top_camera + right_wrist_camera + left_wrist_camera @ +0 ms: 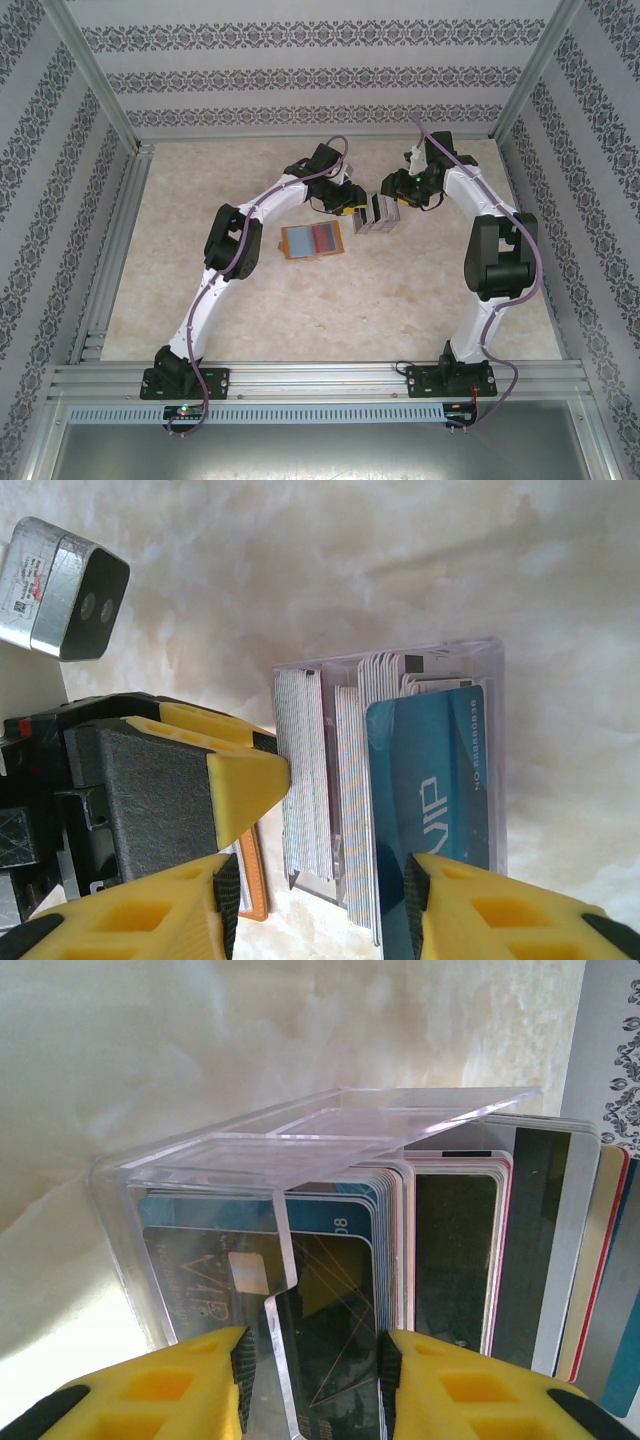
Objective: Put the credit cards into the card holder
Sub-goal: Pick up the credit card from the storage box.
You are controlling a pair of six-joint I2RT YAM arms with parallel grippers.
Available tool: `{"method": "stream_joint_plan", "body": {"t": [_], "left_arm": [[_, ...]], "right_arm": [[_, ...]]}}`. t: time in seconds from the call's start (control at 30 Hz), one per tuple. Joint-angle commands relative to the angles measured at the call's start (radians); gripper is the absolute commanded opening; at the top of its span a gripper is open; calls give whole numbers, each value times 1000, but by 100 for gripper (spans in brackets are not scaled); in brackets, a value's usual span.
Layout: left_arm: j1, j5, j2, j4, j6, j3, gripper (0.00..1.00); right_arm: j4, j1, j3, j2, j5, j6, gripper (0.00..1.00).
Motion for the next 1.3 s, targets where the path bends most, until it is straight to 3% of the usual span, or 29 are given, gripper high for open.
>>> {"method": "stream_joint_plan", "body": {"t": [0.0,0.1,0.83,1.27], "left_arm": [[-34,-32,8,-62,18,-37,40],[-34,-31,7,-59,18,-38,40],[-34,-31,4,-48,12,-39,40],[-34,-36,2,-48,11,-38,40]], "right_arm": [[-17,8,-21,-1,-1,-15,50],[-15,8,-22,1,18,-15,48],[-50,1,7,21,60,-34,12],[-62,-26,6,-29,63,-41,6]]}}
